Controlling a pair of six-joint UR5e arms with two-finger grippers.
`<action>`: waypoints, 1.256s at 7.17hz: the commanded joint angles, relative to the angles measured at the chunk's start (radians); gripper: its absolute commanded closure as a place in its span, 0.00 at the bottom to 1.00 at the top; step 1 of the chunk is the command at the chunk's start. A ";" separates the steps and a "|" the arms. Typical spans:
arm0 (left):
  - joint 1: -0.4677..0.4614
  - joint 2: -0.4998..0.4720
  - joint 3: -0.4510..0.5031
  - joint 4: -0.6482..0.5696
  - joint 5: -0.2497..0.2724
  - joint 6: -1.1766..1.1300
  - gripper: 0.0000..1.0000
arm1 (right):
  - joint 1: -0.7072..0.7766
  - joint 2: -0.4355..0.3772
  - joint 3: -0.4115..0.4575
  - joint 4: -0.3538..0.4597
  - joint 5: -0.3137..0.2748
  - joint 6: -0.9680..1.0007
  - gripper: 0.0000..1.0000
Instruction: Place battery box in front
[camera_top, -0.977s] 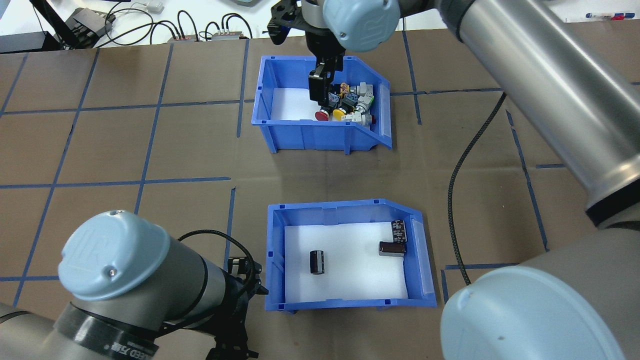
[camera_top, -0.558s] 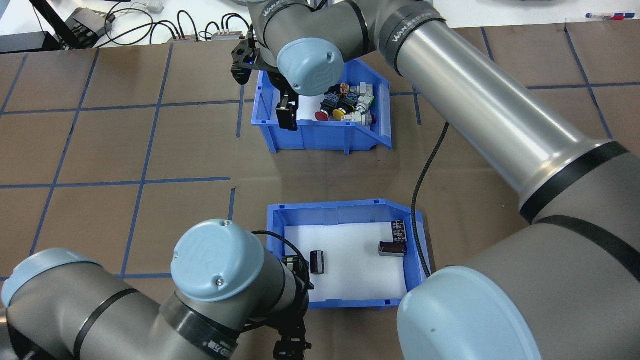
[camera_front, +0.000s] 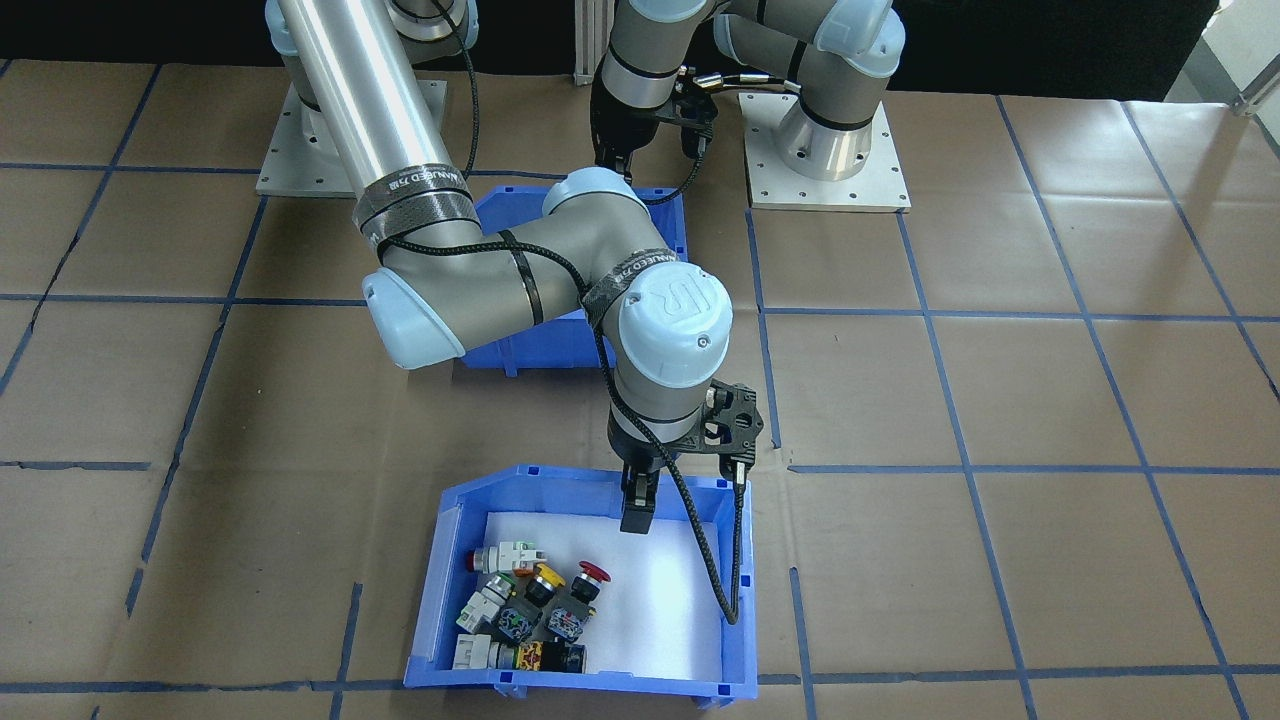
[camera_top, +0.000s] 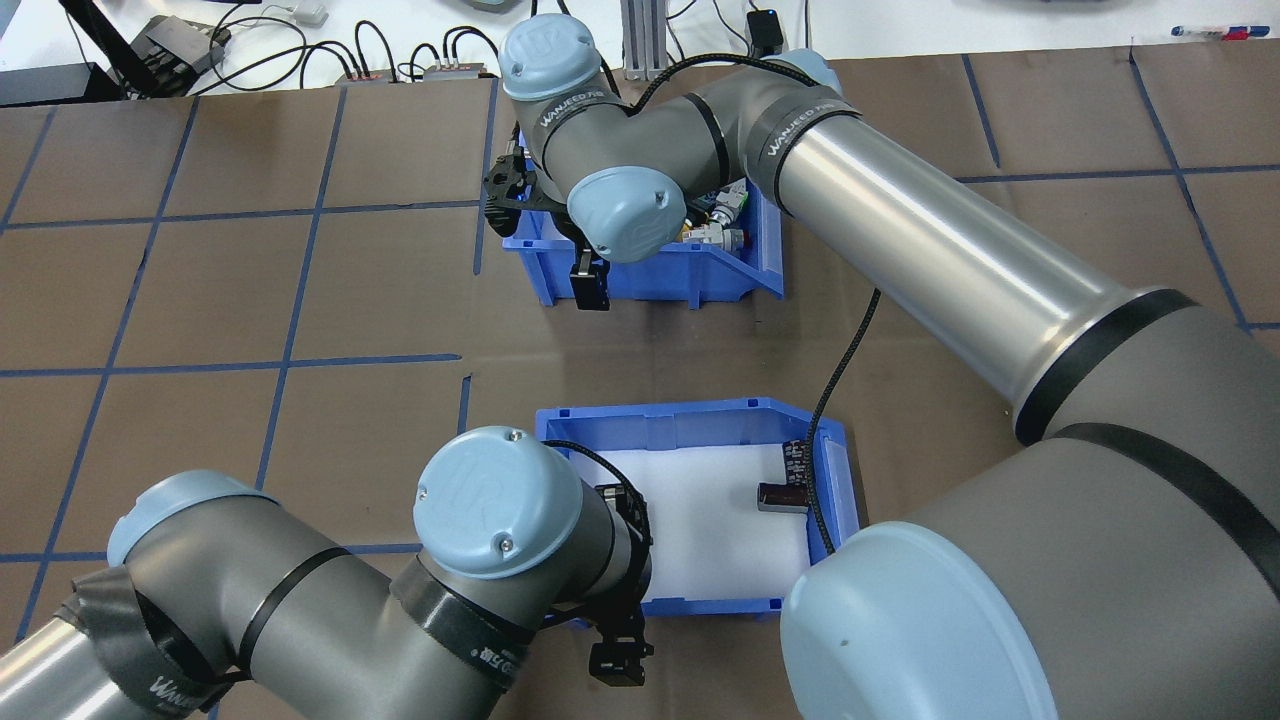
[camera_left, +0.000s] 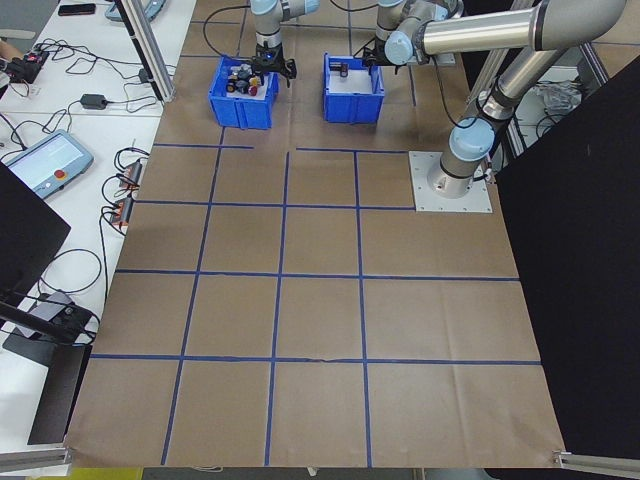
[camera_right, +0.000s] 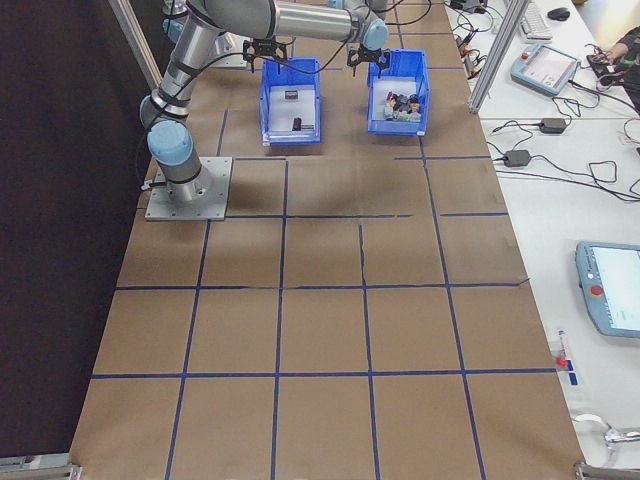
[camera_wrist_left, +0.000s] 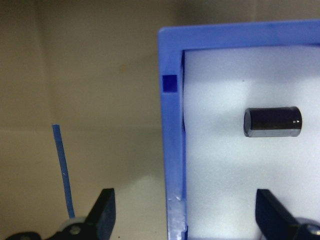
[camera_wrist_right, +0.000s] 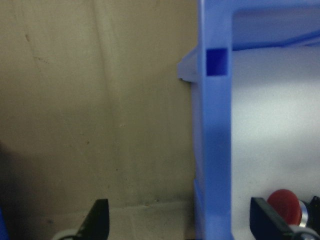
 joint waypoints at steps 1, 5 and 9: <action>0.000 -0.040 0.005 0.027 0.062 -0.004 0.03 | -0.003 -0.006 0.002 -0.016 -0.013 -0.001 0.45; -0.017 -0.083 0.001 0.070 0.060 -0.027 0.03 | -0.012 -0.011 -0.013 -0.016 -0.078 -0.032 1.00; -0.028 -0.100 -0.001 0.070 0.054 -0.030 0.27 | -0.095 -0.102 -0.010 0.004 -0.076 -0.096 1.00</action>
